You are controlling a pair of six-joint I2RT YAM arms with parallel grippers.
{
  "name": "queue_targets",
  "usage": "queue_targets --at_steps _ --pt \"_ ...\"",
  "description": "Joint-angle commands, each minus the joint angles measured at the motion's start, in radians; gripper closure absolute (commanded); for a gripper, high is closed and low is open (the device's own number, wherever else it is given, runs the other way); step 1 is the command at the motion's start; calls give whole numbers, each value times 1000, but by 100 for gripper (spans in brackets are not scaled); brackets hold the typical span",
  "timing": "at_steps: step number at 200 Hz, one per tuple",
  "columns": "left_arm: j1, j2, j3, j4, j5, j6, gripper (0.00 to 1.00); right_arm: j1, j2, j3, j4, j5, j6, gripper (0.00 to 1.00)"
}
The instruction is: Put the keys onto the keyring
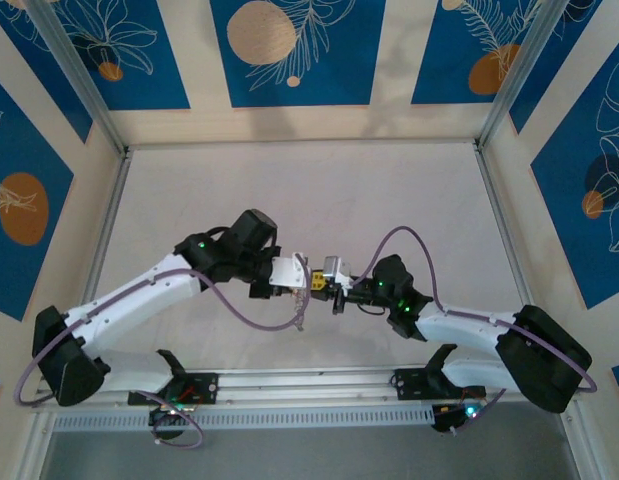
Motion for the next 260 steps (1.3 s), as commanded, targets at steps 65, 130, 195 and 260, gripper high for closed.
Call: queue_targets --at_steps 65,130,195,260 --pt "42 -100 -132 261 195 -101 100 -13 5 -33 205 -37 55 100" --pt "15 -22 34 -31 -2 8 100 13 -46 16 -56 54 -69 80" --pt "-27 65 115 -154 -20 38 100 27 47 66 -11 32 -49 77" --pt "-25 49 93 -116 -15 18 99 29 53 72 -1 10 -33 100"
